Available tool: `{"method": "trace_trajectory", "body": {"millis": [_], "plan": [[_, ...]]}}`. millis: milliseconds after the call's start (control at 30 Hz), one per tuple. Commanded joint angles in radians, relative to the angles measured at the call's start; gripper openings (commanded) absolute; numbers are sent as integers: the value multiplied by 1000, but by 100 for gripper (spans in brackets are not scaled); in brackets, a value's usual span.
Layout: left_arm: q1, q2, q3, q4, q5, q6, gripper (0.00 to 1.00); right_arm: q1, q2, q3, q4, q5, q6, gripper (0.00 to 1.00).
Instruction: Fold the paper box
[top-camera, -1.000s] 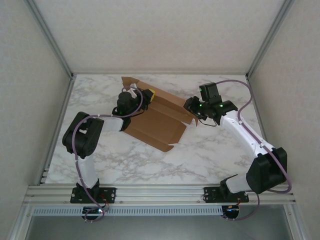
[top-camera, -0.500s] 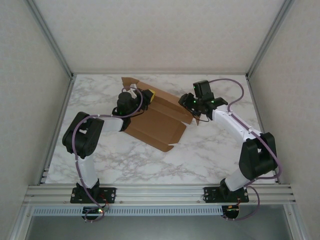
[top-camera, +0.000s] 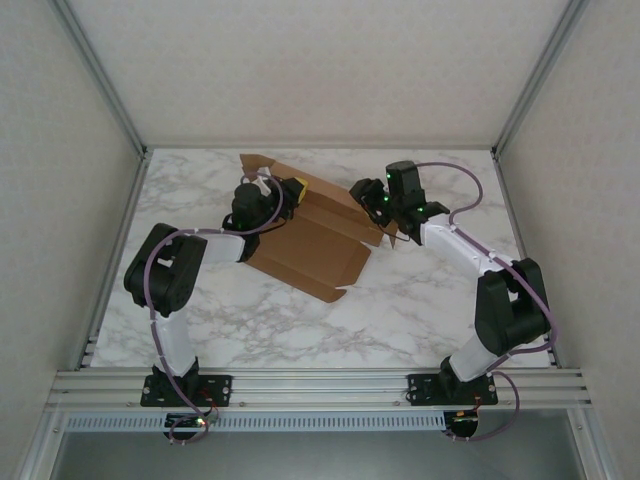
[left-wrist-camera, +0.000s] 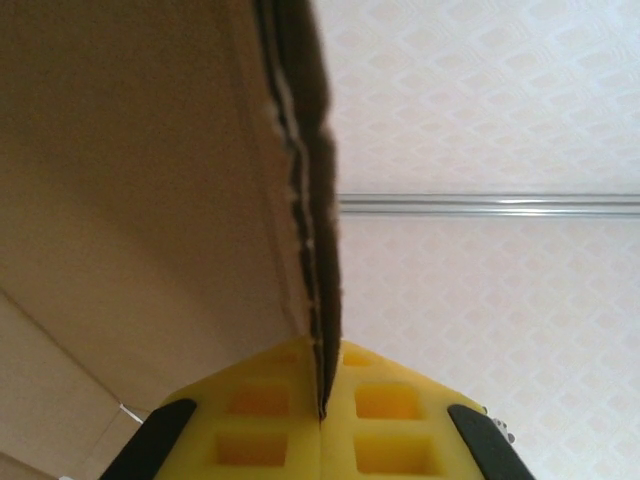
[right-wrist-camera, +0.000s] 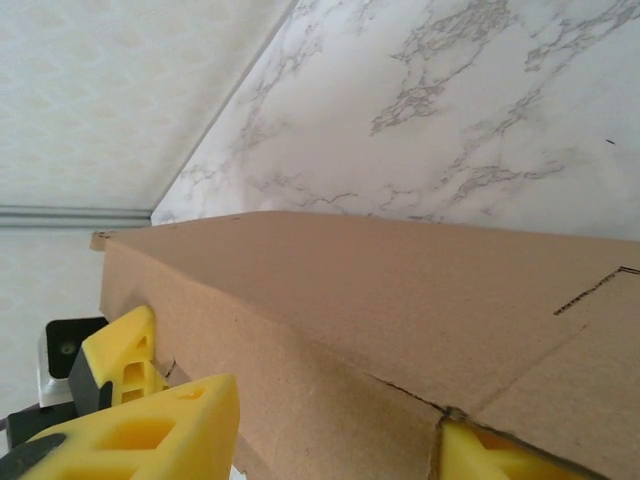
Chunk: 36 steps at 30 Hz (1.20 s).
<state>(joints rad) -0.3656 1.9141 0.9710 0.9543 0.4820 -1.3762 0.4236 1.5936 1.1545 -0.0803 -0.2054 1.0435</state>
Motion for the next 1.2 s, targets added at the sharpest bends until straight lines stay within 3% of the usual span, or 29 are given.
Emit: {"method": "trace_trajectory", "body": {"millis": [0,367,567,800,1000,1167], "plan": [[-6,19,-13,27,38,-10,0,8,-10,15,8,4,-32,47],[-10,-64,10,-238,-128,17,0,12,-180,-8,-330,212,-337,48],[-15,-87,27,-314,-196,-2,0,26,-292,-119,-360,209,-376,15],[-34,-104,31,-349,-235,-44,0,38,-181,-118,-370,221,-454,0],[-45,-168,22,-437,-312,-70,0,-13,3,22,-370,264,-536,0],[-55,-194,59,-604,-381,-88,0,-63,154,201,-385,214,-570,0]]}}
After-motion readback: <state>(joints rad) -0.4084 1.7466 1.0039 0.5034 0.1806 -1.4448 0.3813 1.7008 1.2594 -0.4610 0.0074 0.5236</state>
